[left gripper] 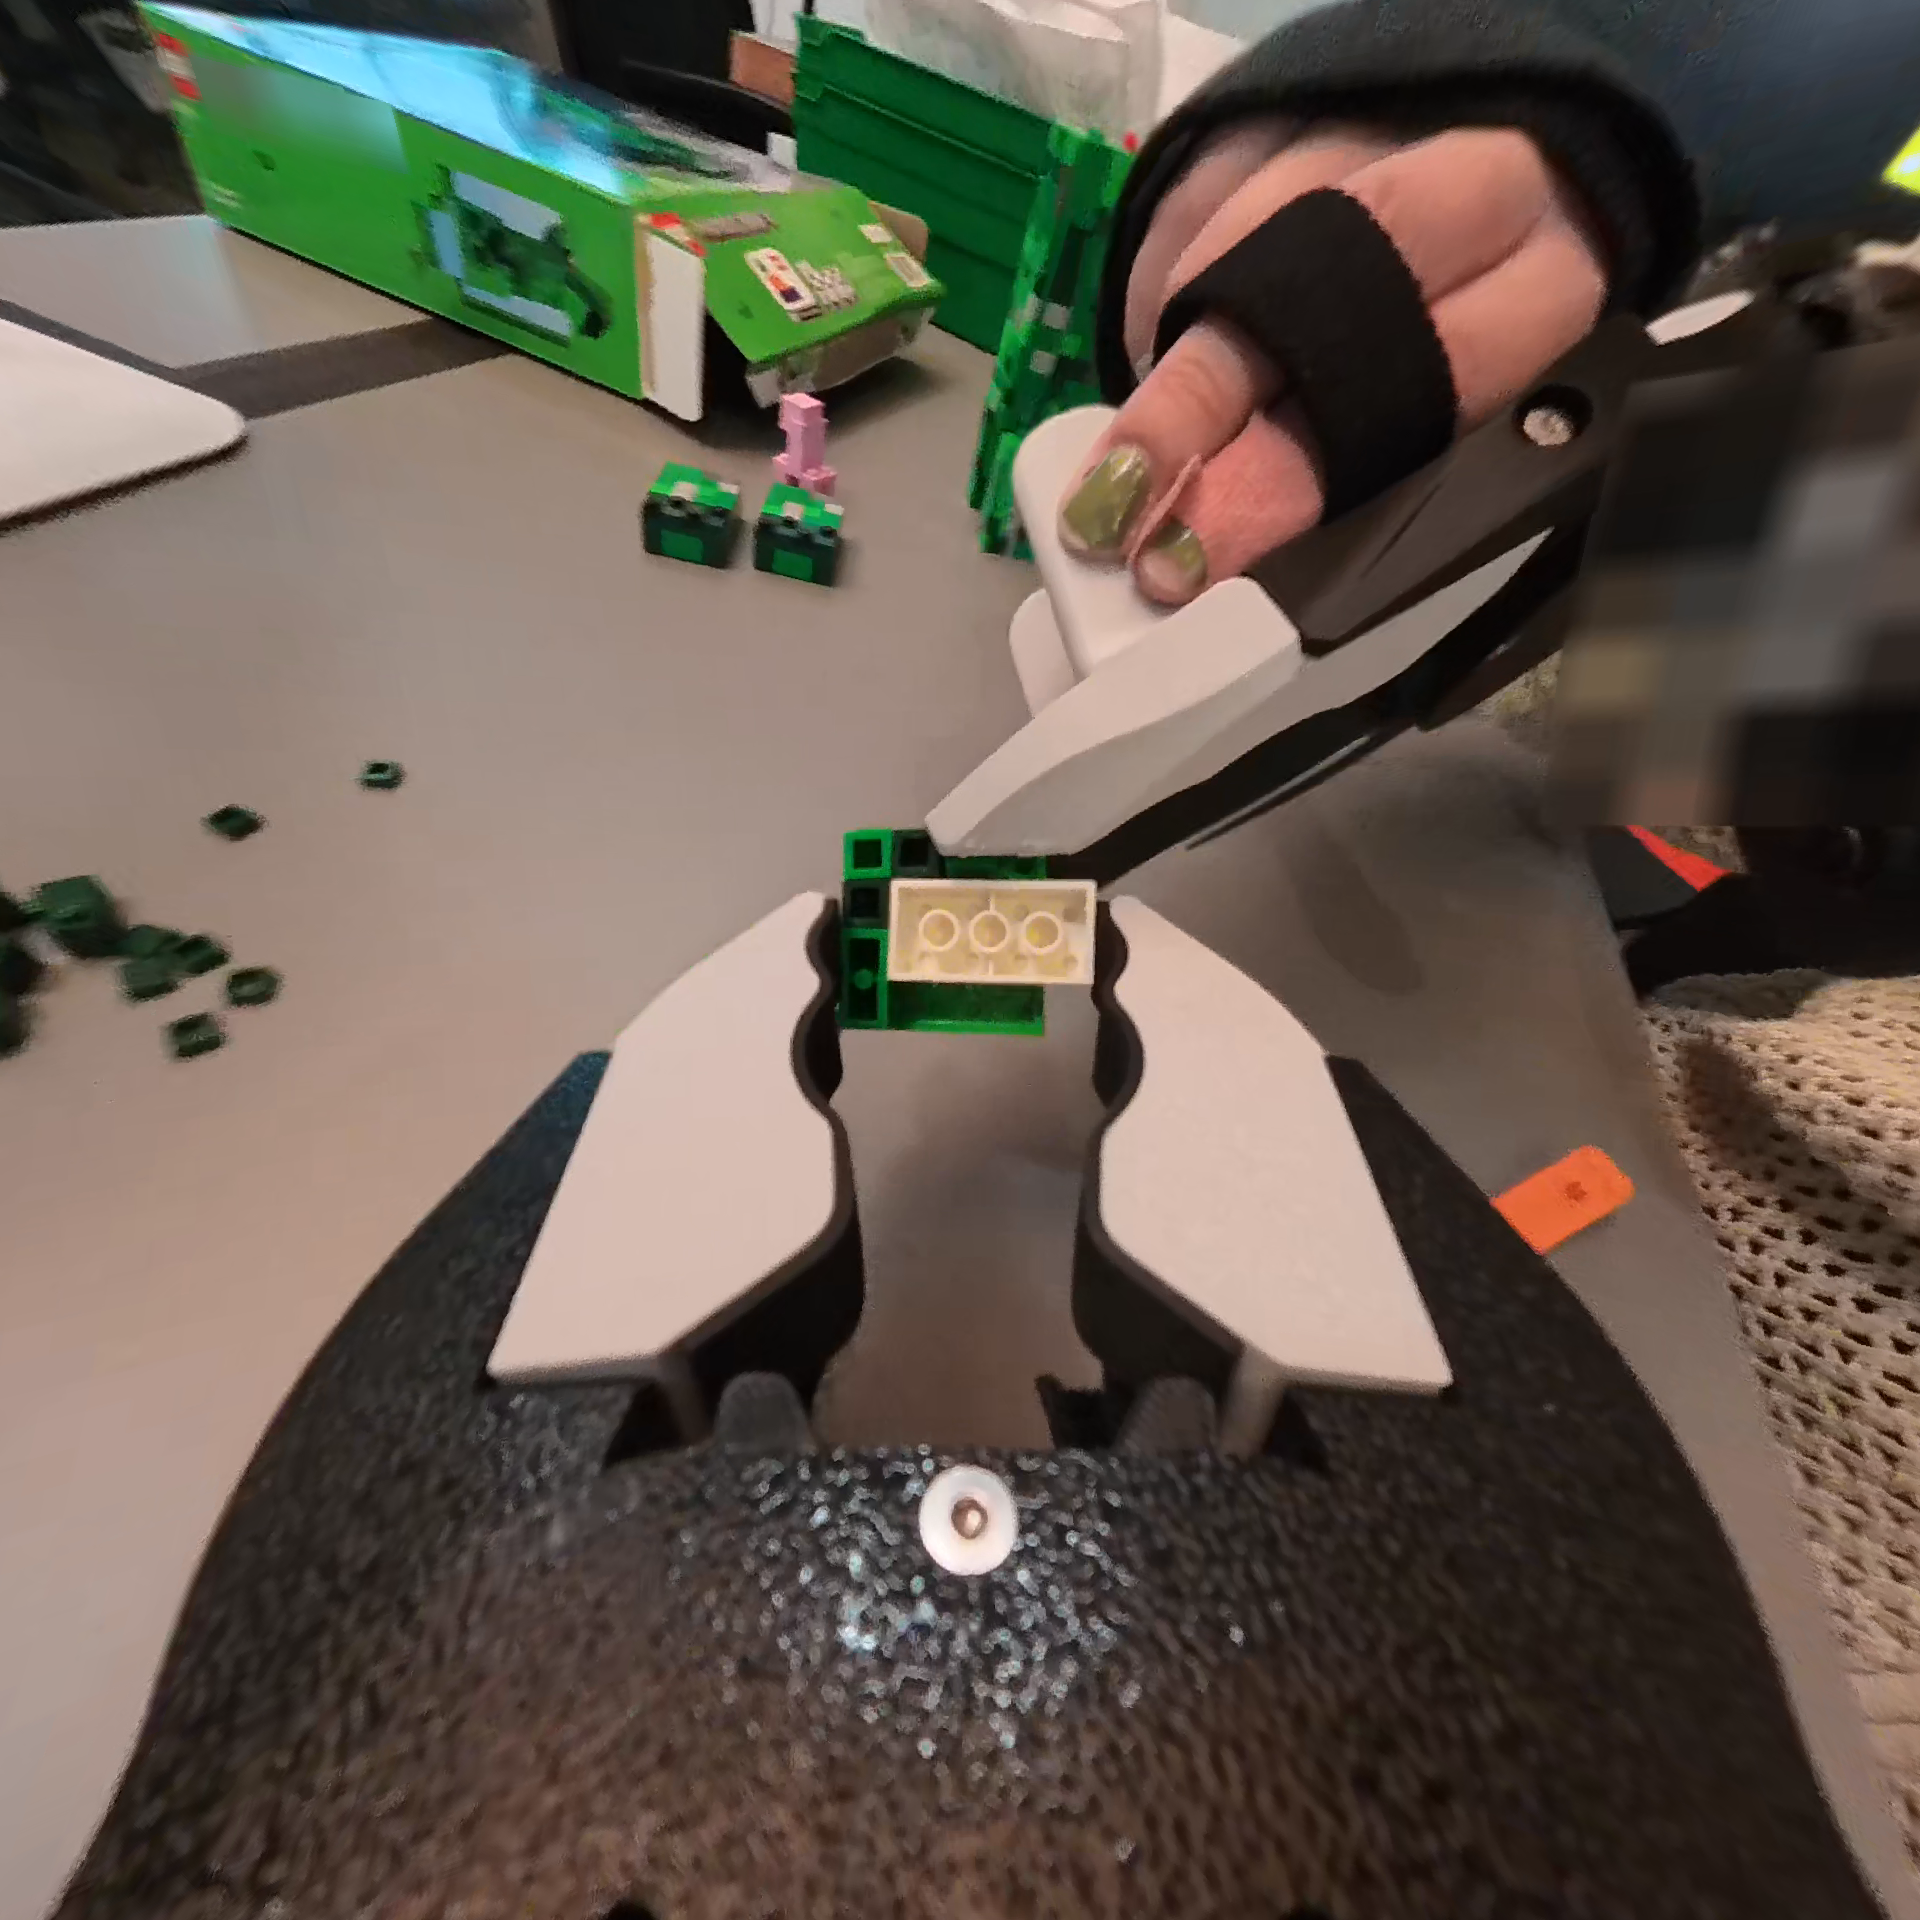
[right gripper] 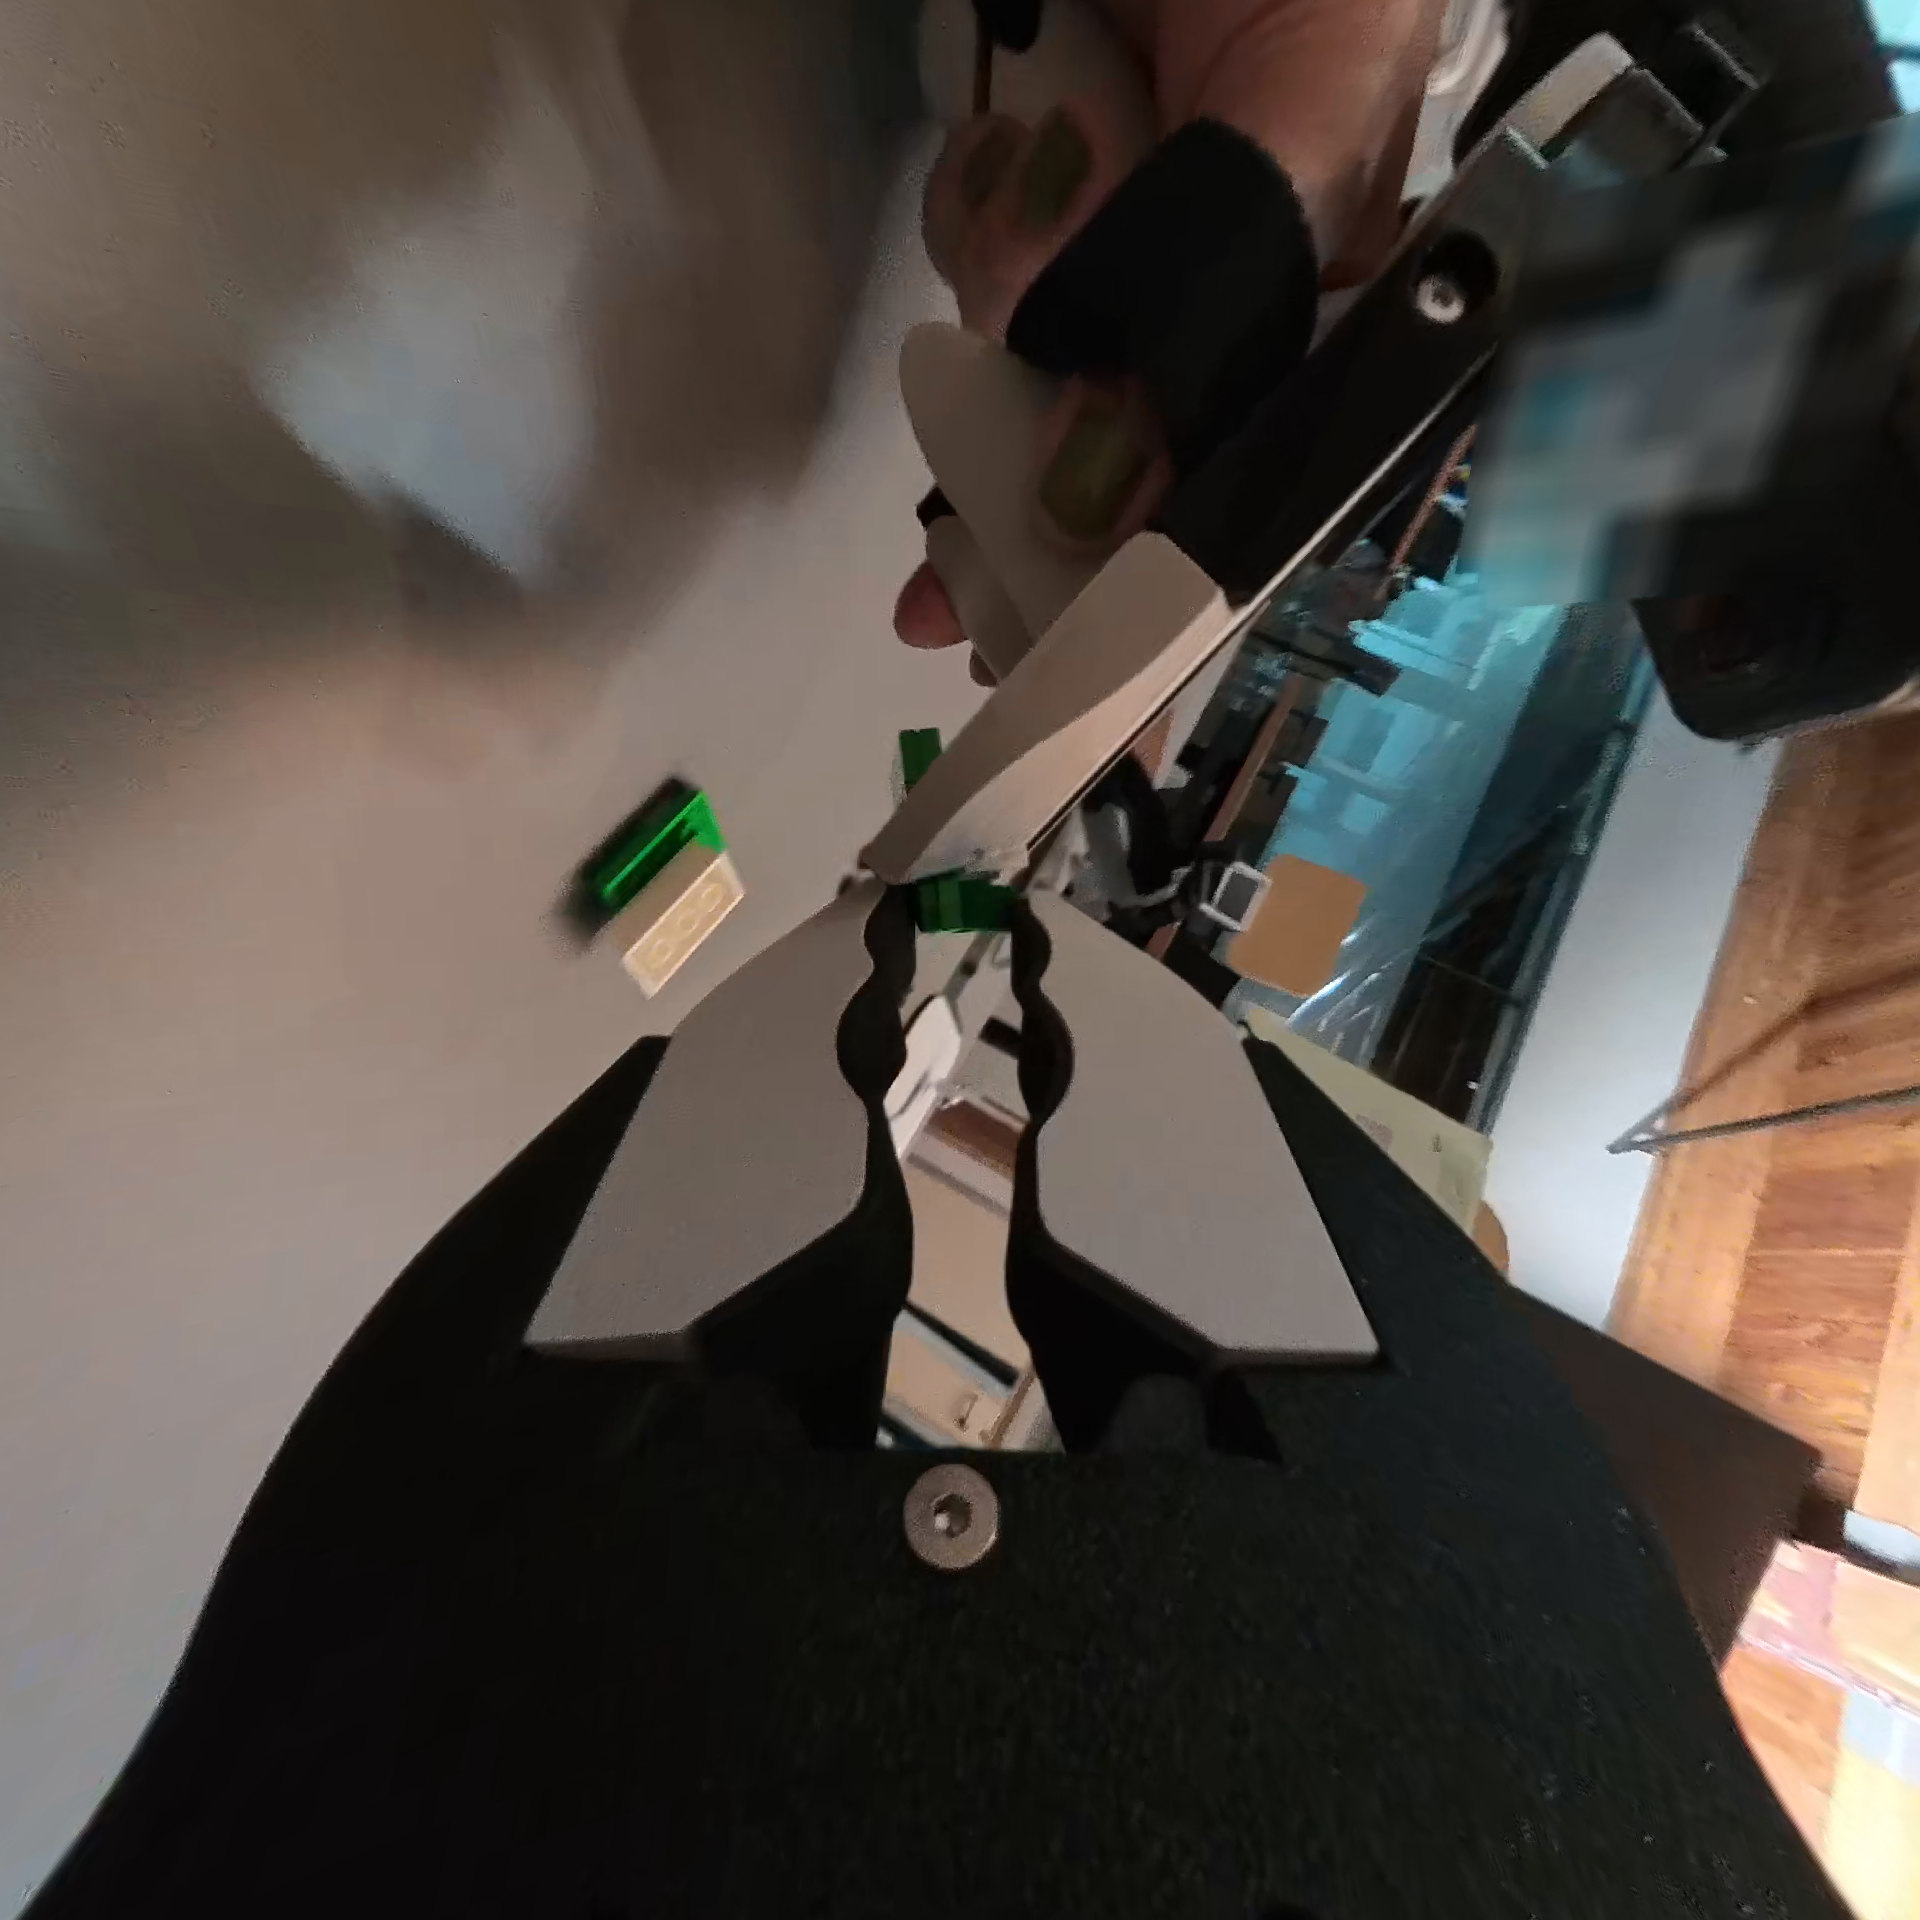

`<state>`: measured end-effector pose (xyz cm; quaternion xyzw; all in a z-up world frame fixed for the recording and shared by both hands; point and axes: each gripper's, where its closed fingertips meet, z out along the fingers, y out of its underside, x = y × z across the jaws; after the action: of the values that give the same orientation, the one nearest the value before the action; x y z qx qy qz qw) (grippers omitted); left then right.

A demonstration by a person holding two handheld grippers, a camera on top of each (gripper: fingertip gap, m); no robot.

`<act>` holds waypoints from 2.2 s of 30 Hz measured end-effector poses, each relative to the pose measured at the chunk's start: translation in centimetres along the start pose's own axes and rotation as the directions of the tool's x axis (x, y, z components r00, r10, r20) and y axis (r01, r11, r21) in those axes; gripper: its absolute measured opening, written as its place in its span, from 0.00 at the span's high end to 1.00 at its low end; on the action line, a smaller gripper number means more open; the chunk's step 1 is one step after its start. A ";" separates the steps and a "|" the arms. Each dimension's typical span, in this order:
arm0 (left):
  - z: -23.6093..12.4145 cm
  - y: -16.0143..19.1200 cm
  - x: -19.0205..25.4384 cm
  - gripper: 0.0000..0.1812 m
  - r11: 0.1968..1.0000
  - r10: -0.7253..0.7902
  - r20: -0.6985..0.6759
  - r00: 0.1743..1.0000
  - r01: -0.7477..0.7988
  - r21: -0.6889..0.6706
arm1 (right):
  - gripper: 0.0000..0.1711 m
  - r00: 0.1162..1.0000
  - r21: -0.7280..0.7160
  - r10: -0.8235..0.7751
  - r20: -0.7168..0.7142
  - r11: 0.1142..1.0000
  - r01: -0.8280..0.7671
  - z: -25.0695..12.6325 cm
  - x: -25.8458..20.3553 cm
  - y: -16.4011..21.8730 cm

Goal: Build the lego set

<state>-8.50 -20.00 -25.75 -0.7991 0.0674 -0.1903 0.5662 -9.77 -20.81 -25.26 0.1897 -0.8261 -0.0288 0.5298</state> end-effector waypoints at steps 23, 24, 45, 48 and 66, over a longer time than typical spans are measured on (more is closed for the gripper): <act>-13.7 7.5 -1.0 0.75 0.957 -0.105 0.603 0.790 0.245 -0.154 | 0.89 0.920 0.542 0.245 -0.304 0.839 -0.044 7.8 4.0 -13.1; -13.6 7.5 -0.8 0.75 0.954 -0.099 0.609 0.787 0.249 -0.167 | 0.89 0.920 0.543 0.239 -0.310 0.839 -0.035 7.7 4.0 -13.1; -12.7 1.7 -0.9 0.57 0.989 -0.125 0.664 0.737 0.041 0.141 | 0.90 0.796 0.609 0.452 -0.401 0.782 -0.137 5.6 7.6 -9.9; -13.4 1.4 -1.2 0.67 0.983 -0.053 0.747 0.662 -0.095 0.154 | 0.90 0.792 0.628 0.466 -0.395 0.766 -0.138 5.2 7.7 -10.2; -12.1 2.6 -1.5 0.75 0.985 -0.021 0.727 0.686 -0.111 0.133 | 0.90 0.809 0.496 0.170 -0.563 0.853 0.165 5.3 6.4 -9.9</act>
<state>-14.18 -31.12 -25.06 -0.7571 -0.1584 0.1505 0.6157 -14.07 -33.01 -24.49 0.3246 -0.5974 0.2573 0.6867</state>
